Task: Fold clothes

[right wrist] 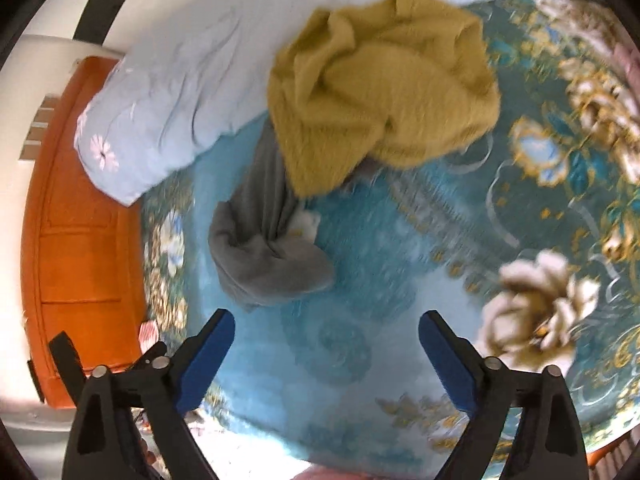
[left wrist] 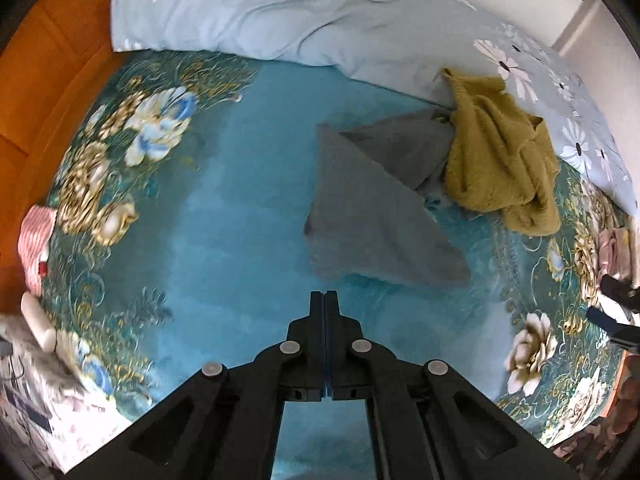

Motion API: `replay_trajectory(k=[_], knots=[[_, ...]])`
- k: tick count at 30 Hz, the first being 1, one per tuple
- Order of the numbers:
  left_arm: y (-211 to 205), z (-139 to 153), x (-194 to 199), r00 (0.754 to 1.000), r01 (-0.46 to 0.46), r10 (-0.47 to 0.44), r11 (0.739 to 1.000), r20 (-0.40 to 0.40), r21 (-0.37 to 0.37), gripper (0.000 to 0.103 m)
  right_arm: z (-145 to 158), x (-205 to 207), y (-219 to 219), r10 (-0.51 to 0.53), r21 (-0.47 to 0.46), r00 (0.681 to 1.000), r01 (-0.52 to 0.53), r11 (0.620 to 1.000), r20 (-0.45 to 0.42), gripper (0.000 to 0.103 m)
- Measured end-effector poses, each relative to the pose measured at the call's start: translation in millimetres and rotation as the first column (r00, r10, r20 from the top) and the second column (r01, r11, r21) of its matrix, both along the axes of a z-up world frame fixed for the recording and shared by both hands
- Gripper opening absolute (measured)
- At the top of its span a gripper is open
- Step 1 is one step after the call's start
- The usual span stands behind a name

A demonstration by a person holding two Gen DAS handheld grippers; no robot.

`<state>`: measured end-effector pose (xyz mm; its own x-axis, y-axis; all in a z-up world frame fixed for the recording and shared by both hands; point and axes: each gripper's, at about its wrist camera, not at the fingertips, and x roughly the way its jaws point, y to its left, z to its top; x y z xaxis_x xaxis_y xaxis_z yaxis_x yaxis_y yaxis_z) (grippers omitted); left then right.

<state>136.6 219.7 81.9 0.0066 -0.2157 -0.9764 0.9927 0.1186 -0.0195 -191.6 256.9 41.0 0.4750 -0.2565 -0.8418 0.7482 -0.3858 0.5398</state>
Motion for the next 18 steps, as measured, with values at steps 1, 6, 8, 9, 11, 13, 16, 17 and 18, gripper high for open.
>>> replay_trajectory(k=[1,6,8,9,11,13,16,17,18], knots=[[3,2,3,1.000,-0.015,0.015,1.000,-0.010,-0.004,0.000,-6,4,1,0.001,0.010,1.000,-0.001,1.000,0.021,0.092],[13,8,30,0.991,-0.114,0.112,0.993,-0.079,-0.015,0.000,-30,27,-2,-0.010,0.017,0.992,0.008,1.000,0.128,0.091],[14,12,50,0.965,-0.216,0.208,0.976,-0.157,-0.035,0.000,-38,36,-7,-0.011,0.016,0.986,0.008,1.000,0.166,0.090],[15,15,60,0.944,-0.276,0.264,0.960,-0.196,-0.039,0.002,-42,41,-10,-0.009,0.018,0.984,0.006,1.000,0.176,0.090],[16,21,78,0.892,-0.384,0.359,0.922,-0.274,-0.042,0.024,-46,55,-18,0.021,0.016,0.986,-0.024,1.000,0.163,0.091],[18,27,94,0.843,-0.459,0.418,0.887,-0.340,-0.045,0.037,-50,70,-25,0.064,0.012,0.987,-0.067,0.998,0.145,0.091],[23,29,107,0.814,-0.490,0.445,0.871,-0.374,-0.031,0.042,-68,86,-26,0.068,0.048,0.985,-0.077,0.996,0.160,0.091],[25,28,111,0.809,-0.494,0.449,0.869,-0.380,-0.023,0.042,-76,88,-24,0.040,0.072,0.982,-0.054,0.996,0.183,0.091],[28,28,115,0.803,-0.498,0.454,0.867,-0.385,-0.016,0.042,-84,90,-22,0.011,0.096,0.979,-0.031,0.995,0.206,0.091]])
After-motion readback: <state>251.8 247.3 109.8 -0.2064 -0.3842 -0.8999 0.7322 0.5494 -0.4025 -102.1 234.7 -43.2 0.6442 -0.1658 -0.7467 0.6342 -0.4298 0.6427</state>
